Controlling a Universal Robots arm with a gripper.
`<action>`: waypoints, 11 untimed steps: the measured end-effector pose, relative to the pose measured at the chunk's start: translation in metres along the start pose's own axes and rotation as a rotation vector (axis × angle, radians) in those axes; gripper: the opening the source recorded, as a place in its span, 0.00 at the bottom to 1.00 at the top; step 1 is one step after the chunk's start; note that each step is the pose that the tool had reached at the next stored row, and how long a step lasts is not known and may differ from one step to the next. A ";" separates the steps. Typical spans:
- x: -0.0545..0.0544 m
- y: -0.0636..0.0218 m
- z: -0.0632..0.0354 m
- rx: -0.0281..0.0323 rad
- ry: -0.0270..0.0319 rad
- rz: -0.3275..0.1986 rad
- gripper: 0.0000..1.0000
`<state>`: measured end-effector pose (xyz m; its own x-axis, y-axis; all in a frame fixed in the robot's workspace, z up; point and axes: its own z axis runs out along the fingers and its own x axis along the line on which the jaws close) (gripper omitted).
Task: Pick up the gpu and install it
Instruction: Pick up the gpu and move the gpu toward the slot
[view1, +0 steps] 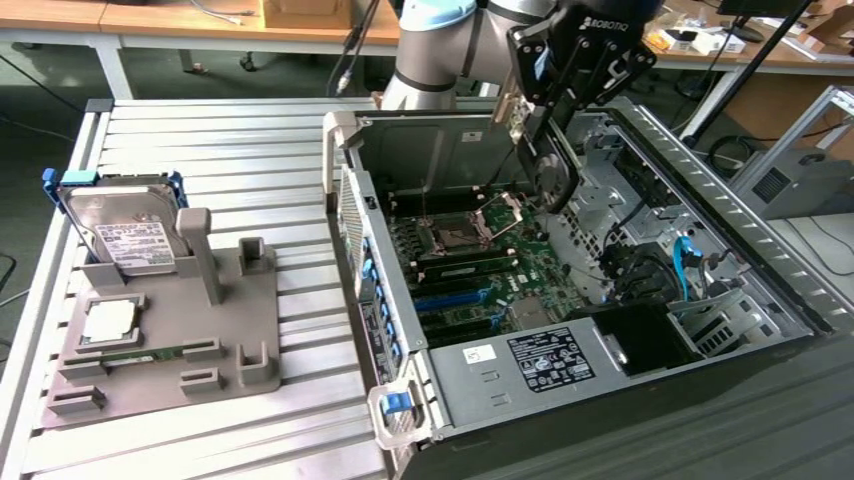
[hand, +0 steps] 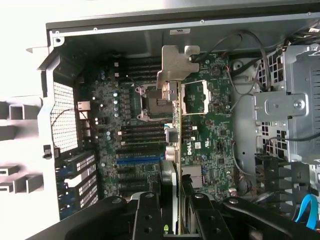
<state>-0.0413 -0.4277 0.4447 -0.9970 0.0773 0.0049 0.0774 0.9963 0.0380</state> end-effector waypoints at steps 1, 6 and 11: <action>0.000 -0.0001 0.0017 0.0000 0.0000 0.000 0.27; 0.000 -0.0002 0.0055 0.0000 0.0000 0.000 0.27; 0.000 -0.0004 0.0094 0.0001 0.0000 0.000 0.27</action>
<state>-0.0413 -0.4277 0.4352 -0.9970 0.0774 0.0049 0.0775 0.9963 0.0380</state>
